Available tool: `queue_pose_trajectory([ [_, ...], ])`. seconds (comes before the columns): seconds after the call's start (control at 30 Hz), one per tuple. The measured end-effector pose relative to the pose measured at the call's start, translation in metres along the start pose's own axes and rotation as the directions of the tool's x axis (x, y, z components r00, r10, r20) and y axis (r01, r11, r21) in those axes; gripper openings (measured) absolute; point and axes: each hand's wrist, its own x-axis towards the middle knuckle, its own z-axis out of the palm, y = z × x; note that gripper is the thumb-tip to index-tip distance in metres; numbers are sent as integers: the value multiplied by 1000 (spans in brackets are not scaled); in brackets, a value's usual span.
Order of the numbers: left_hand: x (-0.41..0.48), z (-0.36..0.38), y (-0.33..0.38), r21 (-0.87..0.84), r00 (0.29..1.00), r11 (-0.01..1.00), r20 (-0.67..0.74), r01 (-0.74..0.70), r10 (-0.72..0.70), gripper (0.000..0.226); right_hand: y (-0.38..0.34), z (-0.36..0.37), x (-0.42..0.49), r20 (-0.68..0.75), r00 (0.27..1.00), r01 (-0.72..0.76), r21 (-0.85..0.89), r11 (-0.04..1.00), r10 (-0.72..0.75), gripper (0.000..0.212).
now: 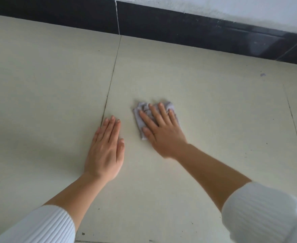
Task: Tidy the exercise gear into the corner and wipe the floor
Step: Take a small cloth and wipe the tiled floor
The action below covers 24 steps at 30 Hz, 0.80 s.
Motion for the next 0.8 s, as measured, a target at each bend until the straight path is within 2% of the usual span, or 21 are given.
queue_pose_trajectory([
  [0.1, 0, -5, -6, -84, 998, 995, 15, -53, 54, 56, -25, 11, -41, 65, 993, 101, 22, 995, -102, 55],
  [0.2, -4, -18, -25, -35, 992, 992, 26, -124, 125, 57, -33, 18, -83, 110, 947, 306, -28, 952, -301, 52],
  [0.27, -5, -27, -48, 6, 1000, 1000, -14, -21, 21, 61, -15, 17, -83, 143, 877, 469, -41, 882, -459, 51],
  [0.33, -6, -31, -70, 26, 984, 985, -65, 169, -167, 65, 8, 14, -65, 141, 859, 506, -94, 857, -492, 50],
  [0.4, -7, -32, -82, 40, 959, 960, -73, 276, -273, 68, 30, 7, -39, 68, 931, 365, -145, 920, -359, 53],
  [0.43, -8, -31, -84, 47, 957, 958, -70, 283, -280, 69, 40, 4, -28, 29, 978, 210, -126, 969, -209, 54],
  [0.47, -9, -30, -85, 53, 959, 959, -70, 280, -276, 69, 48, 1, -18, -3, 1000, -1, -62, 998, 1, 54],
  [0.5, -9, -29, -84, 56, 960, 960, -73, 274, -269, 69, 54, -2, -7, -13, 981, -192, 17, 981, 193, 54],
  [0.57, -9, -28, -83, 65, 961, 961, -80, 270, -265, 69, 57, -8, 18, -13, 913, -403, 122, 907, 408, 54],
  [0.7, -6, -27, -85, 72, 961, 962, -100, 264, -257, 66, 50, -20, 70, 4, 844, -528, 192, 827, 537, 55],
  [0.8, -5, -26, -84, 59, 956, 958, -110, 280, -273, 64, 26, -23, 100, -3, 885, -459, 149, 876, 465, 55],
])
